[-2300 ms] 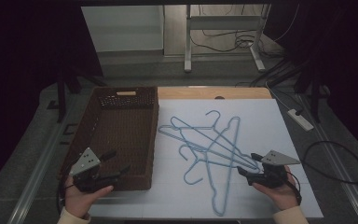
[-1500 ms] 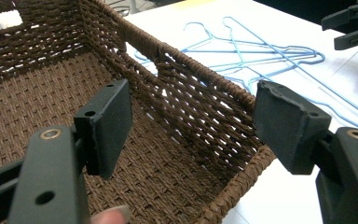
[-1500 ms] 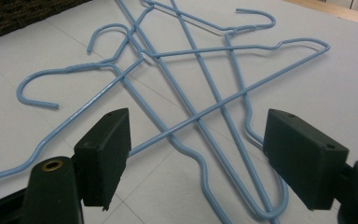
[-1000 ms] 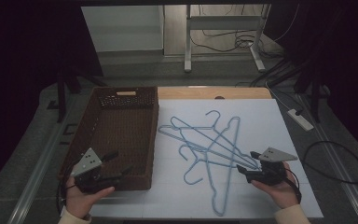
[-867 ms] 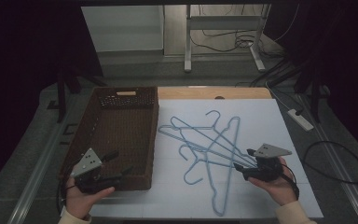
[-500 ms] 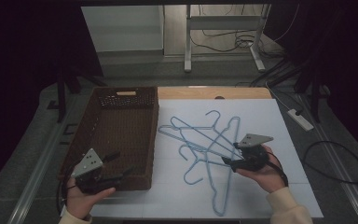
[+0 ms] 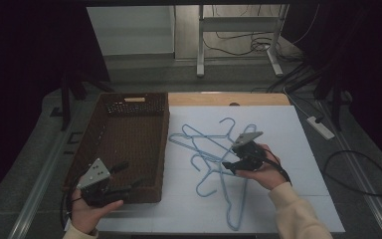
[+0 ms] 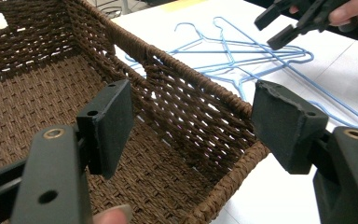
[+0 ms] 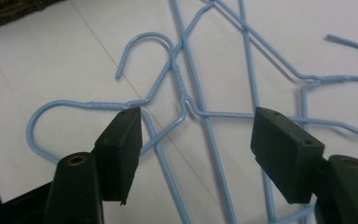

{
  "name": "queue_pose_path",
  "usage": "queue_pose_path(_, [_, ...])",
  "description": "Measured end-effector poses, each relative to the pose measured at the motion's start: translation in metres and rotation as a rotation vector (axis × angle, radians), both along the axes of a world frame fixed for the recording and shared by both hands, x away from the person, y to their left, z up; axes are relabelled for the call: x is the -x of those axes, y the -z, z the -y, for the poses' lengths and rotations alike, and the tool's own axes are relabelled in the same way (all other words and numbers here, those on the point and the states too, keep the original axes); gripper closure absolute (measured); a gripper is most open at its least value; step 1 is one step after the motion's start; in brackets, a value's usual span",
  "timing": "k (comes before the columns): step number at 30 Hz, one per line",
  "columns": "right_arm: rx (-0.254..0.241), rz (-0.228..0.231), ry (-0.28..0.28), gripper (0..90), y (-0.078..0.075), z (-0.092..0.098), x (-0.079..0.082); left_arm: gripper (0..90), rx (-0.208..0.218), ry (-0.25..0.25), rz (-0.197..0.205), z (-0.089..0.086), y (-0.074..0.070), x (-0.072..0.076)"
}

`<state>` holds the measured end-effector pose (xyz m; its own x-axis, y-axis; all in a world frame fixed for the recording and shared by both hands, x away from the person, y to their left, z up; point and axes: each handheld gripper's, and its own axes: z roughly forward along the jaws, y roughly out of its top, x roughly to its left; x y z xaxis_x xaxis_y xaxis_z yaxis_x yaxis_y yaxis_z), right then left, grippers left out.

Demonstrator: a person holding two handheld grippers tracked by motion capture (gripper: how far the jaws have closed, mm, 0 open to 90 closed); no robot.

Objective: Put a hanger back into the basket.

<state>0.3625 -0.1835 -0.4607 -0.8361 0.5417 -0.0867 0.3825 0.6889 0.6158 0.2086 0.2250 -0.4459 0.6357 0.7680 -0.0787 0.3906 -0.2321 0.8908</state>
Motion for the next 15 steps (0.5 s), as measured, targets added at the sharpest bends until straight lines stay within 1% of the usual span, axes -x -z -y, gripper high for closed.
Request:
queue_pose_path(1, [0.026, -0.011, -0.012, 35.8, 0.003, -0.008, -0.005, 29.4, 0.0, 0.0, -0.002, 0.0, 0.0, 0.0])
queue_pose_path(5, [0.056, -0.042, -0.03, 38.4, 0.007, -0.018, -0.015, 29.4, -0.002, 0.003, -0.001, 0.0, 0.0, 0.0])
queue_pose_path(6, [0.056, -0.042, -0.03, 38.4, 0.007, -0.018, -0.015, 29.4, -0.002, 0.003, -0.001, 0.0, 0.0, 0.0])
queue_pose_path(7, [0.072, -0.057, -0.038, 39.8, 0.009, -0.023, -0.02, 29.4, -0.001, 0.004, -0.001, 0.0, 0.0, 0.0])
queue_pose_path(9, [0.079, -0.061, -0.044, 40.6, 0.01, -0.025, -0.022, 29.4, -0.002, 0.003, 0.0, 0.0, 0.0, 0.0])
queue_pose_path(10, [0.099, -0.065, -0.056, 41.8, 0.013, -0.031, -0.027, 29.4, -0.002, 0.003, -0.001, 0.0, 0.0, 0.0])
queue_pose_path(12, [0.115, -0.068, -0.063, 43.2, 0.014, -0.035, -0.03, 29.4, -0.003, 0.003, -0.001, 0.0, 0.0, 0.0])
queue_pose_path(14, [0.122, -0.074, -0.067, 43.9, 0.015, -0.038, -0.032, 29.3, -0.003, 0.004, -0.001, 0.0, 0.0, 0.0])
queue_pose_path(15, [0.134, -0.077, -0.086, 45.9, 0.017, -0.044, -0.036, 29.3, -0.003, 0.006, -0.001, 0.0, 0.0, 0.0])
